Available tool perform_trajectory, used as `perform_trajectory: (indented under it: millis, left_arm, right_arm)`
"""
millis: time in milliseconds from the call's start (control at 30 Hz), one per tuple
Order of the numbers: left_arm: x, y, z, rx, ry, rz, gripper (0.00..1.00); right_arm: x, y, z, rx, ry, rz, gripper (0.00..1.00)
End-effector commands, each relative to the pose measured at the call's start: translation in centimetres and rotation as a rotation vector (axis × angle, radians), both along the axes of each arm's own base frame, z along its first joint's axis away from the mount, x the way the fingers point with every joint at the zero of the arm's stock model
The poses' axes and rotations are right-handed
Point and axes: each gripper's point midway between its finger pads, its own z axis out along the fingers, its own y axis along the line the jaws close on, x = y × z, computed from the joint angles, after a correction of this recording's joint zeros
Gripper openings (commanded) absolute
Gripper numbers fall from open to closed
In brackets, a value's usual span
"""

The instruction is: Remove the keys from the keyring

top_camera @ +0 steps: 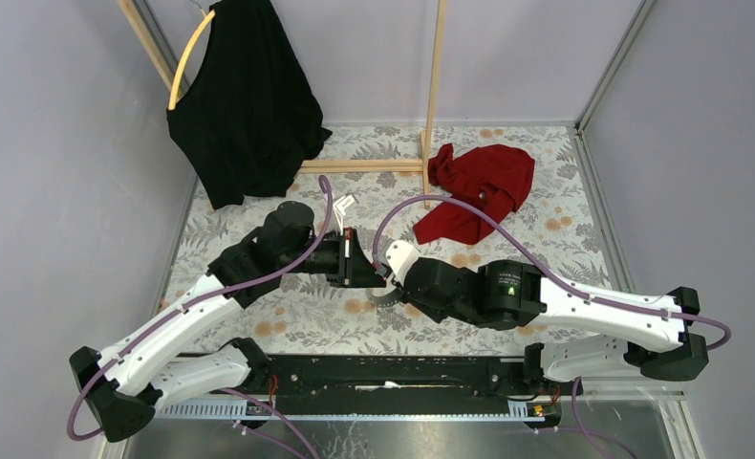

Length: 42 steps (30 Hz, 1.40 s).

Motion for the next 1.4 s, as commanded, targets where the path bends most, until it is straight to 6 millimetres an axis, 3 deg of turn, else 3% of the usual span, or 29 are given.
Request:
perform_trajectory:
  millis: [0,967,1167,1367]
  left_arm:
    - [0.4,-0.3,0.3,-0.024,0.031,0.045,0.0]
    - [0.8,-0.5,-0.7,-0.142,0.206,0.185,0.0]
    - [1.1,-0.1,-1.0,-0.176,0.241,0.245,0.0]
    - [1.1,0.4,-2.1,-0.298,0.363,0.332,0.0]
  right_arm:
    - [0.7,-0.1,1.2,0.012,-0.058,-0.045,0.0]
    - [1.2,1.6,1.2,0.031,-0.139,-0.046,0.0]
    - [1.9,0.4,1.1,0.036,-0.18,-0.093,0.0]
    - [3.7,-1.1,3.5,0.14,-0.301,-0.188,0.0]
